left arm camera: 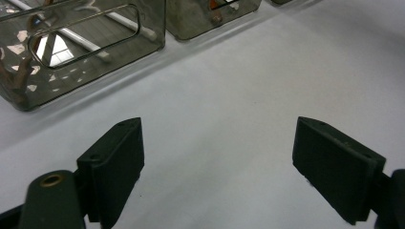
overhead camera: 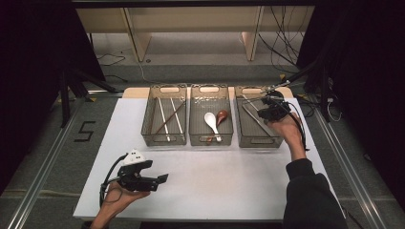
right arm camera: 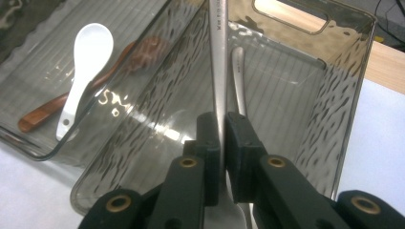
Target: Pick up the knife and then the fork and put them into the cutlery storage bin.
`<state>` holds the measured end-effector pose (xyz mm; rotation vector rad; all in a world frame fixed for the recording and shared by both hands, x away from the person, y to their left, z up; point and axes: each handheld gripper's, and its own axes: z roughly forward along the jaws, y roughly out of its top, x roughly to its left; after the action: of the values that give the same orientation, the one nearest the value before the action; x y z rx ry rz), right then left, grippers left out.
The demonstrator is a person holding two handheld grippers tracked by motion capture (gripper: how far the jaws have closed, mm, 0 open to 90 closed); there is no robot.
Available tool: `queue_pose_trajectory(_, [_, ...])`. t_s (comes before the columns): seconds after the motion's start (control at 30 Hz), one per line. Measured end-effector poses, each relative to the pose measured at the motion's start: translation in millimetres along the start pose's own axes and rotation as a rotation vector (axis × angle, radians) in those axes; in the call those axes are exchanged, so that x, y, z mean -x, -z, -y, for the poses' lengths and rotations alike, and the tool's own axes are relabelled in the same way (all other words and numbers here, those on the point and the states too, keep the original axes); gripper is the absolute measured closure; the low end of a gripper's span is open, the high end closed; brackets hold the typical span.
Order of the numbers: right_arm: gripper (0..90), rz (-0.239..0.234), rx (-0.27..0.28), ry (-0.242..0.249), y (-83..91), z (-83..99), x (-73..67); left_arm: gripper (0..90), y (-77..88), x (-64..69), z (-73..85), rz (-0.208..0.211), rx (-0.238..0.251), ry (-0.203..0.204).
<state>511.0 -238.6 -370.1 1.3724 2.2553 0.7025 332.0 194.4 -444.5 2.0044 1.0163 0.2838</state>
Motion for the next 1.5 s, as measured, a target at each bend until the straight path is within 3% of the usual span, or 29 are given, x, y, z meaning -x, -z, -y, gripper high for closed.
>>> queue_pose_trajectory(0.47, [83.8,0.029,-0.030,0.004,-17.1,-2.5,-0.3,17.5,-0.5,-0.2,0.3,0.004,-0.012,-0.005])
queue_pose_trajectory(0.57, [58.8,0.038,-0.016,0.009,-18.7,-2.3,-0.1,17.5,-0.6,-0.2,0.4,0.005,-0.014,-0.004])
queue_pose_trajectory(0.77, [48.4,0.000,0.020,-0.016,-6.9,1.1,4.6,17.6,-0.3,0.0,0.2,0.002,-0.013,-0.005])
queue_pose_trajectory(1.0, [38.7,-0.071,0.092,-0.035,9.8,6.9,-2.9,17.5,0.3,-0.4,-0.1,0.004,0.001,0.005])
queue_pose_trajectory(1.3, [34.1,-0.168,0.177,-0.085,24.5,26.6,-17.2,17.4,2.9,-0.9,-0.5,0.009,0.030,0.009])
queue_pose_trajectory(1.5, [32.0,-0.195,0.241,-0.091,38.1,38.9,-27.2,17.4,4.8,-1.3,-0.2,0.015,0.063,0.025])
